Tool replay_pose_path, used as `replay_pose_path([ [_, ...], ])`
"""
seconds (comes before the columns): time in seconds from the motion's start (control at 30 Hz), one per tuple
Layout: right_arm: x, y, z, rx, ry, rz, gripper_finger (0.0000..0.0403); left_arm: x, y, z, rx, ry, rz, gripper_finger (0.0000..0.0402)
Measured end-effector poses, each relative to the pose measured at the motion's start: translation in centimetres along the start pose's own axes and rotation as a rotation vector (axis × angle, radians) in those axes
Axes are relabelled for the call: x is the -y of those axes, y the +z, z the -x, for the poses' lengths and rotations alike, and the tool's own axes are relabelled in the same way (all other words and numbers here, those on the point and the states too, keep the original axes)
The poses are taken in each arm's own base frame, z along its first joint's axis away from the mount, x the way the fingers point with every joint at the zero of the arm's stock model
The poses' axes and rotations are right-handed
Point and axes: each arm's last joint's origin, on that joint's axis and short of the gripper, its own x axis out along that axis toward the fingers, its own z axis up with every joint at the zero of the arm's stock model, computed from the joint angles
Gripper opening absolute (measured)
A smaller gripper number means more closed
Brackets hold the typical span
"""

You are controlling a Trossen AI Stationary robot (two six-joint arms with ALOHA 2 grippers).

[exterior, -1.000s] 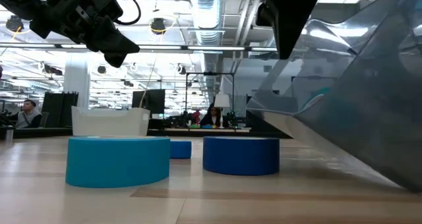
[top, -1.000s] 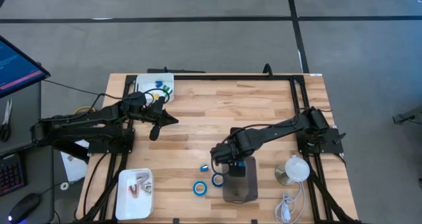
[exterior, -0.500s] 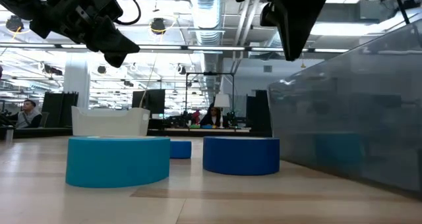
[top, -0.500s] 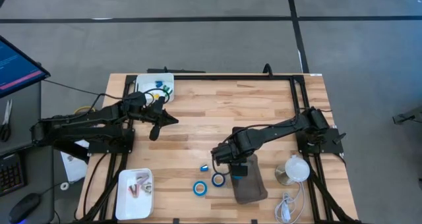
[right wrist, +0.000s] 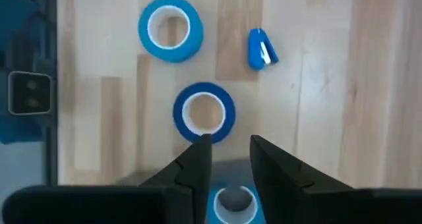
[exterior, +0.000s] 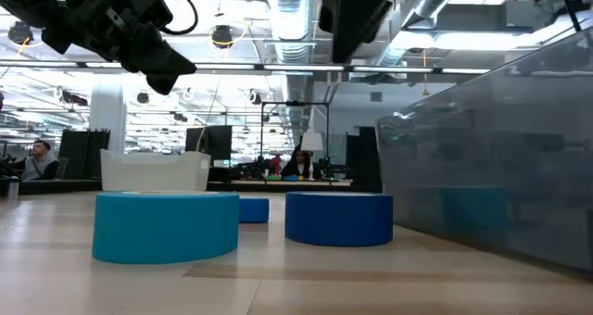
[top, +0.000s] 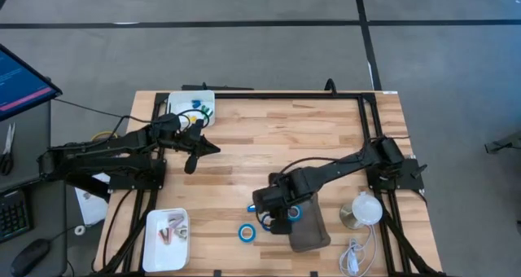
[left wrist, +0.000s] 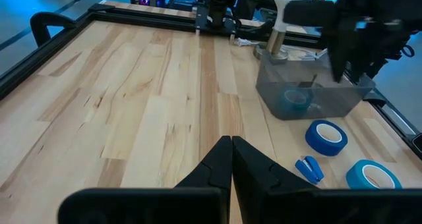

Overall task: Pick and place Stapler, Stapler remover, tape
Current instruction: Put the blue tape into the black bin

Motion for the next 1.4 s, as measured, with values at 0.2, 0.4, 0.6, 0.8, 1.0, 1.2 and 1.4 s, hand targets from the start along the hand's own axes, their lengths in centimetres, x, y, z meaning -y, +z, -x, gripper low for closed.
replay_pose_path([
  [0.2,-2.1,-0.2,-3.8,-0.066,0.084,0.004,0.0098,0.0,0.0,0.0,0.000,0.000,0.000,0.0003],
  [0.4,-3.3,-1.1,-7.9,-0.171,0.110,0.001,0.0098,0.0,0.0,0.0,0.000,0.000,0.000,0.0003],
  [0.6,-3.5,-0.4,-9.4,-0.178,0.101,-0.010,0.0098,0.0,0.0,0.0,0.000,0.000,0.000,0.0003],
  [0.8,-2.6,0.1,-9.5,-0.151,0.048,-0.002,0.0098,0.0,0.0,0.0,0.000,0.000,0.001,0.0003],
  [1.0,-1.8,0.4,-10.2,-0.156,0.057,-0.019,0.0098,0.0,0.0,0.0,0.000,0.000,0.001,0.0003],
  [1.2,-2.2,-0.3,-12.0,-0.230,0.136,-0.011,0.0098,0.0,0.0,0.0,0.000,0.000,0.000,0.0003],
  [1.4,-2.6,-0.4,-12.8,-0.225,0.139,0.003,0.0095,0.0,0.0,0.0,0.002,0.000,-0.003,0.0003],
])
